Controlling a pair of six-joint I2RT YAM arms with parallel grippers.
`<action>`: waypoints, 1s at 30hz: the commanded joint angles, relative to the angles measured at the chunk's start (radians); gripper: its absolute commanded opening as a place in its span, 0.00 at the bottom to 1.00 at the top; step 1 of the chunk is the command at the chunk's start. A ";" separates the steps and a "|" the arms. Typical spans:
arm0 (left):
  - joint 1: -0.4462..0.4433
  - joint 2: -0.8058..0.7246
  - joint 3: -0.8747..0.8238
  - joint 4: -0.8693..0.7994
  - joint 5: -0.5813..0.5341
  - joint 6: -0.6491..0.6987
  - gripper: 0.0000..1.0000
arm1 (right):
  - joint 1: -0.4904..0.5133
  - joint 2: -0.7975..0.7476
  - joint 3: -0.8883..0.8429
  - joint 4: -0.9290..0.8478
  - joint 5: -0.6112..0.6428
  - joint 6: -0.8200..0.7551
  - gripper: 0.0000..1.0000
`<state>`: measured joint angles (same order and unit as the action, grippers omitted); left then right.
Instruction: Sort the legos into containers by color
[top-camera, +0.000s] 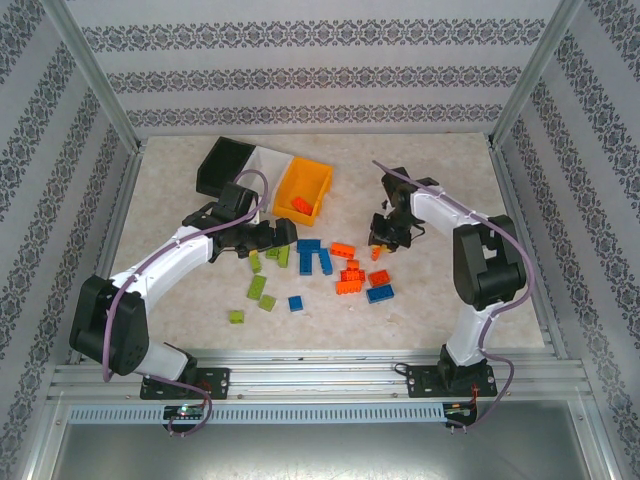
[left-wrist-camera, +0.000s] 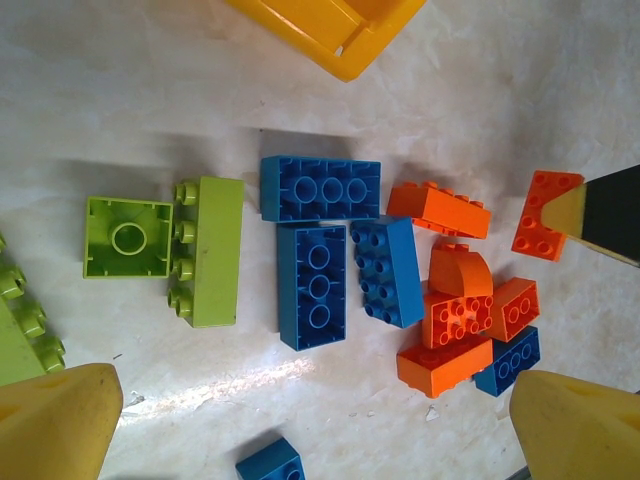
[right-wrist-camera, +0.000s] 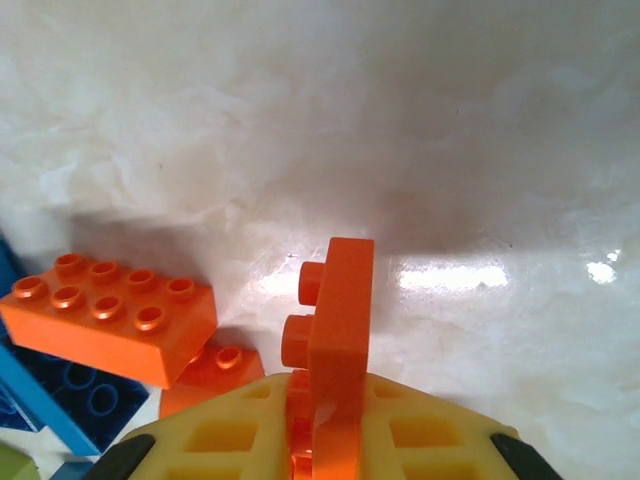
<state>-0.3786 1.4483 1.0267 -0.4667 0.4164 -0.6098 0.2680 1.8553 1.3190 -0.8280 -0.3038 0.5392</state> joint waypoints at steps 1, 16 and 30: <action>-0.005 -0.007 0.023 -0.026 -0.007 0.028 1.00 | -0.003 -0.034 0.064 -0.033 0.002 0.021 0.21; 0.021 -0.048 0.022 -0.065 -0.024 0.064 1.00 | 0.090 0.081 0.408 0.011 -0.127 0.134 0.23; 0.060 -0.137 -0.041 -0.096 -0.043 0.057 1.00 | 0.132 0.405 0.891 -0.030 -0.216 0.180 0.37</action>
<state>-0.3313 1.3388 1.0115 -0.5247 0.3870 -0.5613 0.3840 2.2173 2.1227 -0.8268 -0.4778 0.6945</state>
